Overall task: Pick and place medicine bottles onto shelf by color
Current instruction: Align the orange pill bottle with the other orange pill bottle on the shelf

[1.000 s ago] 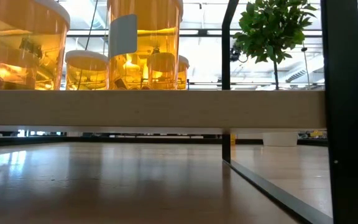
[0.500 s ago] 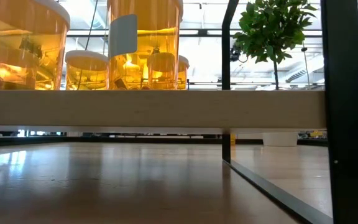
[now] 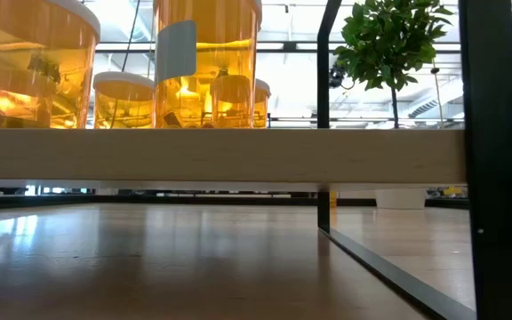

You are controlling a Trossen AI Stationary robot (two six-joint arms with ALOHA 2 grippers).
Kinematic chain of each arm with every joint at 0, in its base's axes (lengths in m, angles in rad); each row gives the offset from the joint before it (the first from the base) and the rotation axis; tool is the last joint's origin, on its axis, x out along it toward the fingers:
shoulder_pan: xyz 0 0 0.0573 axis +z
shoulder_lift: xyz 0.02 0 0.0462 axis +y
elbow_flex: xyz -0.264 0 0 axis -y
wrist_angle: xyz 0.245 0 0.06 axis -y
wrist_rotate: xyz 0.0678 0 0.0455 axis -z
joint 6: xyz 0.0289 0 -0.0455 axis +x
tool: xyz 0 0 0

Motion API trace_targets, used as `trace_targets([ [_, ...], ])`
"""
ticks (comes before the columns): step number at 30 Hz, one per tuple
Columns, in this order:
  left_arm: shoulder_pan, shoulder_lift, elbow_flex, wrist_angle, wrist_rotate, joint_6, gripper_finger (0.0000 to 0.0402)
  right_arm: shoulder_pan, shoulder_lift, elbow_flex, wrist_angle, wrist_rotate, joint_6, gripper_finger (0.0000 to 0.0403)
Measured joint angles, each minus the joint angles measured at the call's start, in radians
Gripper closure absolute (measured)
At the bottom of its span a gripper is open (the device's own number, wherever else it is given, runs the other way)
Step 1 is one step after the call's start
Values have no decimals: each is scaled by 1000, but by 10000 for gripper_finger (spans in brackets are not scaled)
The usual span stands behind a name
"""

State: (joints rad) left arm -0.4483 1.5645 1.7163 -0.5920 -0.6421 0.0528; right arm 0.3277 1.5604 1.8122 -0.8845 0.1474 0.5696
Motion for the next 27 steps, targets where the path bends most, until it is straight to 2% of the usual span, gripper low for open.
trace_targets([
  [4,28,-4,0,-11,110,-132,51,9,0,0,3,1,-103,171],
  [8,60,-2,-1,-8,239,-326,55,16,0,0,25,1,-190,171],
  [15,90,8,-1,-80,354,-384,56,15,0,0,87,8,-220,170],
  [18,97,27,-1,-112,363,-389,56,15,0,0,124,8,-225,170],
  [27,127,28,-1,-20,307,-342,57,15,0,0,124,11,-224,170],
])
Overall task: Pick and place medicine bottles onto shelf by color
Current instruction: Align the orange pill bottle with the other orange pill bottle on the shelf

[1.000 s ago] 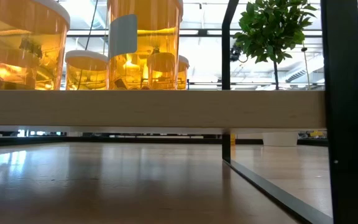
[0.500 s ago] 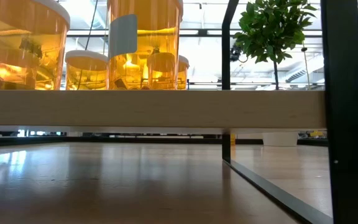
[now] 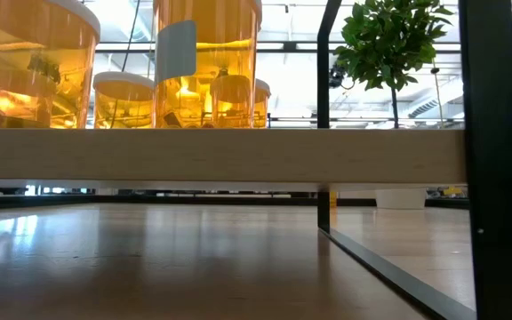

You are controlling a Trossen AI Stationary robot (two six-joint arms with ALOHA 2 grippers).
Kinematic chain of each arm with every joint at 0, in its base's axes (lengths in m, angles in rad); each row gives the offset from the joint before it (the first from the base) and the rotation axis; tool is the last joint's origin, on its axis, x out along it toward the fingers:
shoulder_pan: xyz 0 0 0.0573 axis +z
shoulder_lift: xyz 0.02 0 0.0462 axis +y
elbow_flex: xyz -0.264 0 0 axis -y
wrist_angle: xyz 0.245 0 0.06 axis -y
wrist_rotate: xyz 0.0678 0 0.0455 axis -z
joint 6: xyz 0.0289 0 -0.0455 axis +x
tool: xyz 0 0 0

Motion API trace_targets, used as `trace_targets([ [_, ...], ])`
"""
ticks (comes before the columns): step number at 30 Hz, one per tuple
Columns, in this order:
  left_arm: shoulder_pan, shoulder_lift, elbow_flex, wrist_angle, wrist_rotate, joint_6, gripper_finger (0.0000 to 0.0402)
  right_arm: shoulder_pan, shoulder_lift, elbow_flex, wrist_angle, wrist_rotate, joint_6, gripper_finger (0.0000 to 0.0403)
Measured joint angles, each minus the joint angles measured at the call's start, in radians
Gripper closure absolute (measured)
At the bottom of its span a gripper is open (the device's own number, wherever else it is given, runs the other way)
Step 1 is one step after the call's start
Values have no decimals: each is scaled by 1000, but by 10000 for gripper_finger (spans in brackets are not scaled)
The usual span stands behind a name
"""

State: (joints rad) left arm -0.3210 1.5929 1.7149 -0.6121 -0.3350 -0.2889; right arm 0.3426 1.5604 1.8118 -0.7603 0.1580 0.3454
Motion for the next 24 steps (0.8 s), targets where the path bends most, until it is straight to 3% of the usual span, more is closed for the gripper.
trace_targets([
  [5,6,3,0,9,0,11,76,0,0,0,1,1,1,170],
  [24,8,13,0,74,-2,39,222,-21,0,0,-1,20,-16,170],
])
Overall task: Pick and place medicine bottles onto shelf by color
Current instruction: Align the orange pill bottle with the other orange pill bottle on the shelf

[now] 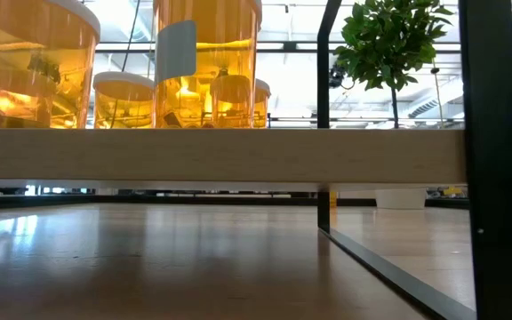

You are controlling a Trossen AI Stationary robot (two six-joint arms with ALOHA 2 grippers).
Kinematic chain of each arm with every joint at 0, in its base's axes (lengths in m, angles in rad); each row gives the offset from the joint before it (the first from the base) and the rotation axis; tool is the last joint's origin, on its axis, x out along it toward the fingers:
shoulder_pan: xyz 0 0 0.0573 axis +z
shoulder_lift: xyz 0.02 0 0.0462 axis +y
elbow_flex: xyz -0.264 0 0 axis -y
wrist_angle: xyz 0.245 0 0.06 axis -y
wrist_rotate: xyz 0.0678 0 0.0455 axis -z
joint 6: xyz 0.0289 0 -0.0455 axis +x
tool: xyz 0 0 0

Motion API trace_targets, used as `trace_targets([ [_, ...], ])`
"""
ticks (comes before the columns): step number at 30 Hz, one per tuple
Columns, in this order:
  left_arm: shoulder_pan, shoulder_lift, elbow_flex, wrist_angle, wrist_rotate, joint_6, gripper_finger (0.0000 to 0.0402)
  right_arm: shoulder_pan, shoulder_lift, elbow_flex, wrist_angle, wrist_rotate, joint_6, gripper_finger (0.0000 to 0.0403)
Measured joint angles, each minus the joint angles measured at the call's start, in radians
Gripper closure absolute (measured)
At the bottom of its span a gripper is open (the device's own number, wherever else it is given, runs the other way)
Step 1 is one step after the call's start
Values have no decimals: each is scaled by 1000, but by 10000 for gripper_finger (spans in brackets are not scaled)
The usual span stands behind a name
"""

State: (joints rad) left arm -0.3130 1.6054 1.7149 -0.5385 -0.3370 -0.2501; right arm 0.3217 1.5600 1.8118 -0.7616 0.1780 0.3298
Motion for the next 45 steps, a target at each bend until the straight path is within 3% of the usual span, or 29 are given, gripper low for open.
trace_targets([
  [10,-2,-7,1,-48,1,-16,210,-8,3,-2,-1,-3,-3,170],
  [15,-27,-24,2,-84,-14,-28,225,-8,-6,-2,0,6,4,170],
  [23,-119,-56,1,-317,-147,-142,227,-7,-108,0,-76,97,26,170],
  [27,-180,-67,1,-336,-237,-212,225,-8,-187,-1,-123,180,26,170],
  [32,-252,-70,0,-422,-294,-360,221,-8,-263,-1,-231,250,52,170],
  [38,-389,-71,-7,-568,-490,-653,218,-3,-322,0,-349,278,120,170],
  [42,-492,-71,-66,-579,-617,-869,219,12,-323,-1,-404,276,127,170],
  [45,-539,-70,-129,-578,-655,-1022,218,30,-320,-1,-426,277,134,170],
])
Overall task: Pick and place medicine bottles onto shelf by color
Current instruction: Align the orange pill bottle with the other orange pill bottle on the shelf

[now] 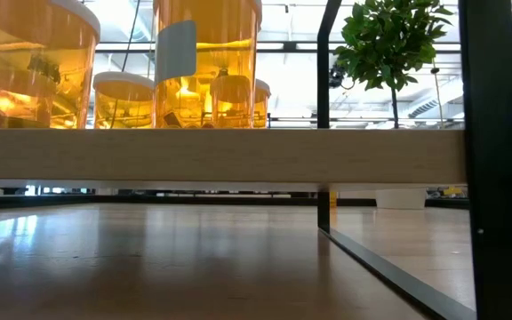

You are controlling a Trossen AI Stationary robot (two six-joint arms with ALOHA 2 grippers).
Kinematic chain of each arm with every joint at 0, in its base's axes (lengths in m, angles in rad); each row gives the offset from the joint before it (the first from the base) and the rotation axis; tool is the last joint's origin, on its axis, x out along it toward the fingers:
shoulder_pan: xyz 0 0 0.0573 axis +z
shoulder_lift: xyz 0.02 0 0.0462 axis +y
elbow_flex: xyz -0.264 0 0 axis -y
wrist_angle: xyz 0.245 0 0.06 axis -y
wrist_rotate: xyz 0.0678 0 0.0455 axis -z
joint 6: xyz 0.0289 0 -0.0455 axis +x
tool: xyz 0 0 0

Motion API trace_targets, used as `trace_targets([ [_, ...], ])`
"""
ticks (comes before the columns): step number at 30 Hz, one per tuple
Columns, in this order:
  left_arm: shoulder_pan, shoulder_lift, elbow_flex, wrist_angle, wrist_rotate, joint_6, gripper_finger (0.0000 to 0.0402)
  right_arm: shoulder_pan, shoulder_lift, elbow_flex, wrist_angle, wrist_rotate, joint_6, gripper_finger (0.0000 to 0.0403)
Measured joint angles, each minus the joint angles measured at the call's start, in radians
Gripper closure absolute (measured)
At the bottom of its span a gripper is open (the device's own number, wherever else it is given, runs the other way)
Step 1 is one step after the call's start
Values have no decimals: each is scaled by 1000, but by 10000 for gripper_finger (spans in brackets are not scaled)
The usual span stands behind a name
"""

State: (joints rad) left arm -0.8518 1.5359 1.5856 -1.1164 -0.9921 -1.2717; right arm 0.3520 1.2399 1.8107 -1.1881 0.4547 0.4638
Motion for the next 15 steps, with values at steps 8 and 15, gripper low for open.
trace_targets([
  [8,-80,2,-177,4,-55,-300,225,38,3,0,-2,-2,44,170],
  [15,-136,2,-267,94,-59,-239,218,50,3,0,-76,53,93,170],
])
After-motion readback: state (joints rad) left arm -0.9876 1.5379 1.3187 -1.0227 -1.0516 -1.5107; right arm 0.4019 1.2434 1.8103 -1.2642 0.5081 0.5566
